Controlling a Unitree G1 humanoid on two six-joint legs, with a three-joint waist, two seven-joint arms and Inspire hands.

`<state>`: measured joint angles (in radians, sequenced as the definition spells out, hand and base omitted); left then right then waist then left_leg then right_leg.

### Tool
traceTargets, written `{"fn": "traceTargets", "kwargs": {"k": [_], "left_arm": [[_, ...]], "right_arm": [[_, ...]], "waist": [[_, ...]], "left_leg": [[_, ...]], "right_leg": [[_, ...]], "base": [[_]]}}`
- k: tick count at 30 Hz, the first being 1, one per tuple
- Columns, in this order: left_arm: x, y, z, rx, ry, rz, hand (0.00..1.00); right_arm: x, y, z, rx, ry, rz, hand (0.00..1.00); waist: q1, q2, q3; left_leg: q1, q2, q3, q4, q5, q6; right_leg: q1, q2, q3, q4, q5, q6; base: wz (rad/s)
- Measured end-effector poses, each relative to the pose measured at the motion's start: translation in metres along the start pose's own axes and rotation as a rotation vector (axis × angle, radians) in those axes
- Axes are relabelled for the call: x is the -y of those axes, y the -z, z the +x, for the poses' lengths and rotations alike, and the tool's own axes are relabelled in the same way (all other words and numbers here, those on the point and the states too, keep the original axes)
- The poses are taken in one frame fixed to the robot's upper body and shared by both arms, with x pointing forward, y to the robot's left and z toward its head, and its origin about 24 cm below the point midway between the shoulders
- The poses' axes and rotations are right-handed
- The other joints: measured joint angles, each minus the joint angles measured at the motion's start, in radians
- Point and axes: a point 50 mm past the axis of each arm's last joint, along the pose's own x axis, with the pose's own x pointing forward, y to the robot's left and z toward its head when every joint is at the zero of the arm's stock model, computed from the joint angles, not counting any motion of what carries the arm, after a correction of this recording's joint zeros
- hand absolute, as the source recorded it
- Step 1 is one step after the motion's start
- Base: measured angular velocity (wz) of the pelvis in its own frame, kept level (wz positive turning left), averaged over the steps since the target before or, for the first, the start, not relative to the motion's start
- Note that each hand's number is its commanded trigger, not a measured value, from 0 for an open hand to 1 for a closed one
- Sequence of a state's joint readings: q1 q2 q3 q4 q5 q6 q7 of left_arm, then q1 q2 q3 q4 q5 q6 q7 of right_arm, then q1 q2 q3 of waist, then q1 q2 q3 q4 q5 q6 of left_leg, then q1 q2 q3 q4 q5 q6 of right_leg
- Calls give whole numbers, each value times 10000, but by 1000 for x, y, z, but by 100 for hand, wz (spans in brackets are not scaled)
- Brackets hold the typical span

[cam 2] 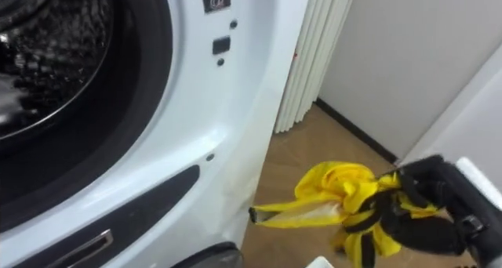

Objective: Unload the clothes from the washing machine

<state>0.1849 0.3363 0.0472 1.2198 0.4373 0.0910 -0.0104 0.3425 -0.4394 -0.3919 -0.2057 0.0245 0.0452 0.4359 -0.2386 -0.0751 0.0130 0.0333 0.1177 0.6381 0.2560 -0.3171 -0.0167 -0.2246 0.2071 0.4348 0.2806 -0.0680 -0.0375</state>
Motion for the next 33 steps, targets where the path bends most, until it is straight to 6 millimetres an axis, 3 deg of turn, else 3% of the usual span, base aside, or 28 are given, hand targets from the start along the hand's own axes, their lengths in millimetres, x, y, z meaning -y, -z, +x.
{"fn": "traceTargets", "kwargs": {"k": [2,4,6,8,10,18,22,33], "left_arm": [[-3,-6,0,81,-76,256,0],[-4,-14,1,234,-58,393,0],[-4,-19,1,367,-37,417,0],[-4,-24,1,480,-37,399,0],[-5,-25,1,490,-70,428,0],[-3,-34,1,831,-44,523,0],[1,-41,1,1103,-127,366,0],[1,-73,-2,1868,-200,-358,0]], "right_arm": [[-7,24,5,-1087,-315,462,100],[-13,31,9,-1533,-570,399,100],[-16,28,14,-1437,-765,243,100],[-17,22,22,-1162,-843,170,100],[-18,28,25,-1340,-911,263,100],[-36,67,36,-3218,-1495,88,100],[-35,78,34,-3682,-948,-153,100],[-34,101,41,-4702,6,-1235,100]], "waist": [[56,47,28],[213,144,49],[405,282,22],[512,484,37],[521,592,52],[537,854,-38],[522,1126,-79],[503,1377,-41]], "left_leg": [[-327,52,-116,251,-111,55],[-561,41,-65,335,-145,77],[-814,-23,-114,372,-163,112],[-1141,-99,-474,532,-172,133],[-1272,-97,-656,627,-171,135],[-1817,-126,-695,852,-159,183],[-2297,-179,-729,906,-118,247],[-3223,-573,-1116,805,132,522]], "right_leg": [[-304,-37,-99,137,-1,4],[-615,6,-294,279,-1,5],[-892,-114,-627,351,5,-8],[-1230,-162,-786,490,15,-25],[-1297,-170,-842,515,13,-28],[-1972,-176,-863,962,-77,-78],[-2463,-217,-892,1039,-11,-65],[-3420,-610,-1153,1367,-52,92]], "base": [[0],[-16],[-31],[-17],[11],[2],[0],[13]]}}
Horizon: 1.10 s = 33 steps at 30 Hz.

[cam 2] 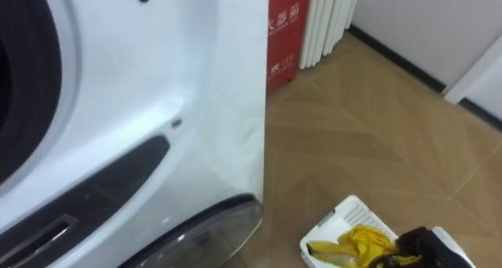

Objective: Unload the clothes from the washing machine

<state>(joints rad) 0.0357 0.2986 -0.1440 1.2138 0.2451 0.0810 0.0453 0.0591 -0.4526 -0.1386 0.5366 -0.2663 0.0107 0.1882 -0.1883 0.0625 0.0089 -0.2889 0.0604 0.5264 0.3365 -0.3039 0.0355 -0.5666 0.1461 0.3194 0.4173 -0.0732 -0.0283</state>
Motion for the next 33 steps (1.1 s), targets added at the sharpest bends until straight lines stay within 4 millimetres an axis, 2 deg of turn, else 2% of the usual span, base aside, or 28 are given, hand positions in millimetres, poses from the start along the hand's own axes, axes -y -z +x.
{"fn": "traceTargets", "kwargs": {"k": [2,8,16,21,23,33], "left_arm": [[2,-4,0,153,-62,-222,0],[4,-8,-1,303,-86,-654,0],[4,-15,-1,757,-368,-1066,0],[4,-15,-2,862,-604,-1040,0],[4,-15,-2,965,-671,-1050,0],[7,-16,-4,1164,-628,-1058,0]], "right_arm": [[-4,9,0,-370,145,135,100],[-10,13,-1,-396,953,305,100],[-10,21,-2,-581,2178,335,100],[-8,25,-3,-731,2805,379,100],[-5,22,-3,-636,3334,438,100],[18,-7,5,327,5566,767,100]], "waist": [[-3,15,9],[9,49,28],[49,31,37],[35,40,33],[35,51,27],[90,167,6]], "left_leg": [[-102,-30,-93,-5,24,37],[-218,-62,-229,-9,52,62],[-554,-291,-187,-15,128,167],[-741,-314,-194,-86,146,181],[-845,-333,-192,-64,169,187],[-941,-354,-229,-139,210,192]], "right_leg": [[-67,-59,-111,-2,-4,8],[-154,-137,-288,1,-6,5],[-678,-230,-225,355,-175,117],[-889,-264,-274,503,-182,106],[-1038,-398,-483,514,-173,73],[-1158,-416,-511,481,-174,66]], "base": [[14],[8],[3],[1],[2],[2]]}}
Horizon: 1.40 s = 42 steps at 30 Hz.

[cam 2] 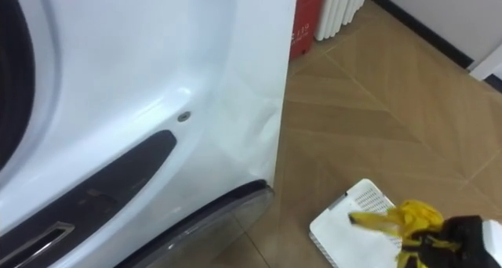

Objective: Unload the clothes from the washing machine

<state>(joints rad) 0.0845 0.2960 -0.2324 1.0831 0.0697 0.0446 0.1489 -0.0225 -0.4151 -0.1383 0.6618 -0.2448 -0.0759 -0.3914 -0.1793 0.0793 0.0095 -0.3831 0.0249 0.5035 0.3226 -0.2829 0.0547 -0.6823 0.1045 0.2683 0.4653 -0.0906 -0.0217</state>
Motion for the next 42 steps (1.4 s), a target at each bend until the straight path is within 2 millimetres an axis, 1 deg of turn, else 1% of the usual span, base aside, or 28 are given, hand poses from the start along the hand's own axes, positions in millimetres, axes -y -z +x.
{"fn": "traceTargets", "kwargs": {"k": [1,2,3,4,11,15,19,21,24,25,26,31,38,42], "left_arm": [[0,0,0,19,16,30,0],[1,0,0,26,33,64,0],[1,-1,0,56,49,98,0],[1,-2,0,110,47,153,0],[0,-6,0,299,33,211,0],[0,-8,0,367,25,201,0],[0,-12,0,547,-3,176,0],[-1,-13,0,612,-40,167,0],[-1,-14,0,625,-166,166,0],[-2,-14,0,631,-215,164,0],[-2,-14,0,629,-209,178,0],[0,-13,0,597,-116,182,0],[-6,-12,0,569,-268,122,0],[-6,-11,0,574,-257,107,0]], "right_arm": [[2,-5,3,126,230,46,100],[3,-5,4,125,309,26,100],[5,-4,5,122,452,-30,69],[8,-6,7,151,598,-56,0],[12,-2,11,-72,1195,-316,0],[19,-3,14,-24,1632,-447,0],[25,-3,16,-3,2114,-532,0],[25,-4,17,-47,2122,-520,0],[24,-5,17,-9,2085,-541,0],[24,-5,17,2,2088,-536,0],[24,-5,17,21,2093,-537,0],[25,-10,17,364,2225,-738,0],[27,-8,14,608,2552,-989,0],[26,-7,12,721,2476,-1101,0]], "waist": [[3,34,-9],[1,53,-17],[-5,89,-22],[-7,98,-26],[17,93,-17],[45,90,-9],[232,79,-1],[267,62,11],[264,-14,62],[252,-75,100],[236,-126,120],[206,-163,112],[215,-156,106],[212,-150,100]], "left_leg": [[-5,0,-23,7,1,-2],[-13,-1,-42,11,2,-3],[-37,-4,-110,30,9,0],[-53,-7,-146,36,34,6],[-62,-30,-117,61,67,20],[-79,-18,-116,51,75,20],[-209,-11,-152,44,83,33],[-264,-15,-163,42,96,38],[-269,-65,-244,-10,124,17],[-269,-78,-258,-36,139,12],[-284,-84,-262,-44,141,9],[-314,-88,-277,-105,152,2],[-305,-96,-266,-149,181,-8],[-233,-100,-293,-150,183,-9]], "right_leg": [[2,-15,-39,-2,-4,-6],[2,-23,-60,-3,-6,-10],[7,-49,-115,-3,-12,-19],[9,-86,-182,-4,-18,-28],[-23,-134,-210,5,-40,-35],[-32,-143,-217,10,-39,-34],[-158,-166,-242,15,-38,-34],[-200,-174,-258,20,-38,-34],[-206,-174,-286,14,-48,-48],[-218,-179,-290,-2,-63,-53],[-242,-182,-291,-1,-81,-56],[-283,-179,-301,-2,-84,-60],[-289,-172,-278,-7,-87,-64],[-204,-176,-284,8,-86,-64]], "base": [[5],[10],[14],[18],[3],[0],[1],[4],[0],[0],[0],[0],[0],[0]]}}
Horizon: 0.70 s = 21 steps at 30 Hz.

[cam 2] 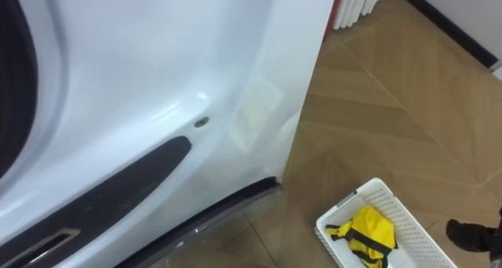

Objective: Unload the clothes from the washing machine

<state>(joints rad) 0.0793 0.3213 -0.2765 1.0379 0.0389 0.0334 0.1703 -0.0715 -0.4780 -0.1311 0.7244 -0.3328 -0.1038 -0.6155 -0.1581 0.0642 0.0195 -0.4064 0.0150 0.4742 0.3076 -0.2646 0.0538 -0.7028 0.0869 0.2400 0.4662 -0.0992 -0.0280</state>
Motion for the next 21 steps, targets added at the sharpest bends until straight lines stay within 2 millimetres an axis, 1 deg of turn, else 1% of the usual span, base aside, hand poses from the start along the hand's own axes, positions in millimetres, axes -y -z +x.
{"fn": "traceTargets", "kwargs": {"k": [3,4,7,8,9,10,11,12,13,14,15,16,17,18,19,20,21], "left_arm": [[1,1,0,-10,69,-55,0],[1,0,0,-2,101,-63,0],[2,-1,0,86,255,-95,0],[4,-2,0,115,363,-99,0],[5,-2,0,130,409,-114,0],[8,-3,-1,152,491,-147,0],[10,-5,-1,195,536,-202,0],[11,-6,-1,227,562,-245,0],[15,-8,-1,270,656,-304,0],[17,-8,-2,277,721,-287,0],[21,-9,-2,302,884,-304,0],[25,-11,-3,378,968,-375,0],[30,-12,-4,418,1060,-501,0],[32,-13,-4,423,1116,-547,0],[36,-12,-5,410,1199,-649,0],[39,-11,-7,378,1243,-774,0],[40,-10,-7,361,1255,-834,0]], "right_arm": [[-1,2,-5,155,-312,3,0],[-4,2,-7,152,-554,16,0],[-14,9,-19,25,-1634,-72,0],[-20,14,-27,-118,-2200,-109,0],[-24,18,-32,-222,-2558,-192,0],[-33,24,-42,-404,-3321,-348,0],[-44,29,-55,-643,-4151,-422,0],[-49,31,-62,-749,-4560,-444,0],[-60,37,-74,-1021,-5429,-537,0],[-65,39,-81,-1210,-5818,-545,0],[-75,44,-95,-1665,-6533,-496,0],[-83,50,-110,-2119,-7125,-364,0],[-91,52,-121,-2464,-7699,-236,0],[-94,54,-126,-2611,-7999,-182,0],[-100,57,-137,-2977,-8501,-51,0],[-104,60,-145,-3333,-8904,58,0],[-106,61,-149,-3481,-9074,113,0]], "waist": [[-2,-7,-5],[16,0,-18],[104,11,-33],[227,8,-36],[270,23,-45],[318,78,-86],[485,70,-121],[549,67,-125],[593,90,-133],[610,114,-152],[724,154,-172],[850,155,-194],[975,161,-198],[1024,153,-193],[1065,67,-154],[1092,15,-183],[1113,-28,-179]], "left_leg": [[227,9,-105,-14,13,-19],[372,30,-186,-15,22,-35],[813,51,-507,-42,46,-76],[1091,81,-617,-114,66,-111],[1245,96,-697,-155,80,-133],[1509,94,-895,-245,102,-166],[1782,88,-1060,-392,160,-207],[1898,98,-1135,-422,176,-224],[2097,134,-1266,-477,192,-247],[2207,138,-1361,-533,220,-259],[2451,144,-1614,-635,268,-288],[2708,144,-1807,-776,306,-317],[2916,153,-1984,-863,338,-334],[3016,151,-2108,-905,350,-343],[3217,151,-2331,-985,384,-360],[3388,144,-2509,-1052,402,-370],[3459,143,-2611,-1067,405,-375]], "right_leg": [[254,-27,-120,-18,-21,-32],[444,-60,-244,-58,-52,-61],[1016,-141,-546,-174,-168,-126],[1319,-149,-639,-229,-203,-152],[1512,-161,-714,-290,-216,-170],[1891,-205,-929,-464,-239,-208],[2216,-226,-1056,-594,-259,-238],[2371,-227,-1112,-684,-264,-248],[2697,-250,-1334,-849,-270,-271],[2867,-277,-1442,-940,-279,-287],[3254,-325,-1687,-1133,-295,-313],[3590,-339,-1825,-1312,-307,-339],[3893,-359,-1979,-1475,-310,-350],[4060,-370,-2083,-1567,-311,-354],[4386,-402,-2283,-1713,-308,-368],[4658,-431,-2469,-1839,-349,-385],[4788,-437,-2547,-1908,-363,-384]], "base": [[11],[23],[27],[27],[33],[42],[40],[36],[33],[54],[53],[58],[40],[47],[56],[56],[51]]}}
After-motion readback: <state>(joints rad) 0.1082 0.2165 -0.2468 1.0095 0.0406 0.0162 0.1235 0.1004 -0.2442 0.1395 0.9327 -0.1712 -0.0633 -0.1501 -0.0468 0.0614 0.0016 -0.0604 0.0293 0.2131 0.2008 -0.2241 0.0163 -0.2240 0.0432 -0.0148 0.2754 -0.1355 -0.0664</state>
